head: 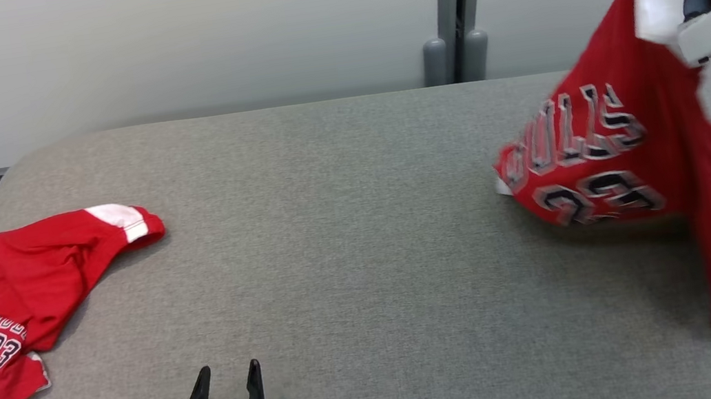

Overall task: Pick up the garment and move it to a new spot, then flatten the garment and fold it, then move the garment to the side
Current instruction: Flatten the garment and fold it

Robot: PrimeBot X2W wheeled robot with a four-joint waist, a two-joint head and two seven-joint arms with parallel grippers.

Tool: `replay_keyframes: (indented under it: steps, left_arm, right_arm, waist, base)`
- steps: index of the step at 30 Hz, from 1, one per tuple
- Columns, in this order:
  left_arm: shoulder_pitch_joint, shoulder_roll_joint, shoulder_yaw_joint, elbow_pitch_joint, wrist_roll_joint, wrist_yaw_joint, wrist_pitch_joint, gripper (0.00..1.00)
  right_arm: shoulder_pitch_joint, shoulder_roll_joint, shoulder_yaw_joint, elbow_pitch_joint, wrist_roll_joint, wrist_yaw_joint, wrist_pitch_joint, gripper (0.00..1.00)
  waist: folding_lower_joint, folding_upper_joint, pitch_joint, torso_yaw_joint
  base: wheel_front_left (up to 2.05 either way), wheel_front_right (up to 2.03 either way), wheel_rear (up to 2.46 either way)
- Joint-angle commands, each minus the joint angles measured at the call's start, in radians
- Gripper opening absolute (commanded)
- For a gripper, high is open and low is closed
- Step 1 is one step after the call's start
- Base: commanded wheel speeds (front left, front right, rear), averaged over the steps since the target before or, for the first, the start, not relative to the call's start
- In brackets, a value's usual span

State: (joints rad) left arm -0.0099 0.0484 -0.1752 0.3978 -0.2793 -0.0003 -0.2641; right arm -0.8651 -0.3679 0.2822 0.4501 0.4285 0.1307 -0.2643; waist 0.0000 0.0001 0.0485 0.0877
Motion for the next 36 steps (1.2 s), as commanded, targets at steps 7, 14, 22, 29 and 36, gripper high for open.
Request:
replay_keyframes:
  steps: [7,14,22,29,36]
  left_arm:
    - [0.018,0.004,-0.038,0.003,-0.03,0.007,-0.001,1.0]
    - [0.01,0.003,-0.062,0.015,-0.024,0.007,0.0,1.0]
    - [0.025,0.003,-0.043,0.009,-0.021,0.01,-0.001,1.0]
    - [-0.017,0.004,-0.04,-0.006,-0.009,0.002,-0.001,1.0]
    - [-0.081,0.004,-0.054,-0.009,0.009,-0.01,-0.001,1.0]
  right_arm:
    - [-0.134,0.032,0.184,0.107,0.036,0.0,0.001,0.0]
    - [-0.318,0.122,0.131,0.07,0.024,0.0,0.0,0.0]
    - [-0.255,0.089,-0.013,0.096,-0.033,0.0,0.0,0.0]
    - [0.062,0.011,-0.068,0.131,-0.039,0.0,0.0,0.0]
    - [0.352,0.022,-0.13,0.21,-0.02,0.0,0.0,0.43]
  waist:
    - [0.0,-0.0001,-0.009,0.079]
    - [0.0,-0.0001,-0.009,0.165]
    - [0.0,-0.0001,-0.009,0.184]
    - [0.0,-0.0001,0.045,0.118]
    - [0.0,-0.0001,0.103,0.076]
  base:
    - [0.0,0.0,0.0]
    - [0.0,0.0,0.0]
    - [0.0,0.0,0.0]
    - [0.0,0.0,0.0]
    - [0.0,0.0,0.0]
